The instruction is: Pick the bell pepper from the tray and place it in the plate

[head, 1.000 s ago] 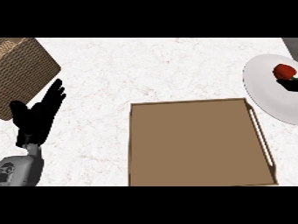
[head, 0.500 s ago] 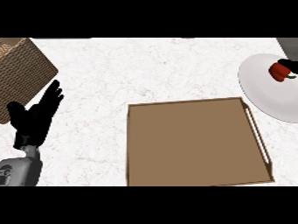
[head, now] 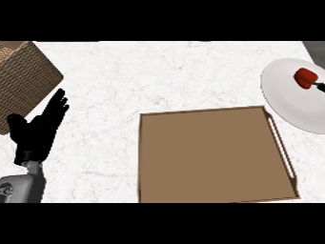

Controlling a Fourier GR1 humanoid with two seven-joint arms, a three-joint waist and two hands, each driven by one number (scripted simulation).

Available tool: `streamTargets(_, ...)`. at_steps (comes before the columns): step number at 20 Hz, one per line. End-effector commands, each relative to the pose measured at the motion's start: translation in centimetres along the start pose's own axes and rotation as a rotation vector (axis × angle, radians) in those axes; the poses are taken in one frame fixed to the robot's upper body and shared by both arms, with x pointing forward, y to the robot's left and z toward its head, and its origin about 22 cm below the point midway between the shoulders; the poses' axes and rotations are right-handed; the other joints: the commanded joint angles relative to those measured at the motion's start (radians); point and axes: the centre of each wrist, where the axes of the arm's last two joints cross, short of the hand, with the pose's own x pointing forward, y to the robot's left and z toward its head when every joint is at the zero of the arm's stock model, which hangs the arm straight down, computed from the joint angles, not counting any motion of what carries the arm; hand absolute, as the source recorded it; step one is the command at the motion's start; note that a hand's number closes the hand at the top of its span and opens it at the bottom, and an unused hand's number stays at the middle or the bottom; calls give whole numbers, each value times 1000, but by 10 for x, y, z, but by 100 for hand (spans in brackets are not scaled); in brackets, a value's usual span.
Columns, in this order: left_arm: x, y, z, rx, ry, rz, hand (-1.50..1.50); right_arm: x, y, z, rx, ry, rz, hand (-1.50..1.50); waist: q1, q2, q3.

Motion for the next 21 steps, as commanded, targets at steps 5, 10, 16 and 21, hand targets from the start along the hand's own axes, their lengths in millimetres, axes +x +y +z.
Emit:
streamTargets(5,5,14,4,-1,-7,-8,0,-14,-43,16,-27,-20,1,-150,4,2,0)
streamTargets(10,9,8,7,-20,-3,21,0,-16,-68,16,-38,-6,28,-150,8,1,0)
streamTargets(16,-1,-18,-20,9,0,-3,0,-32,-88,20,-53,13,52,-150,5,4,0)
streamTargets(21,-17,6,-4,-7,3,16,0,-38,-92,37,-33,56,89,-150,0,1,-1)
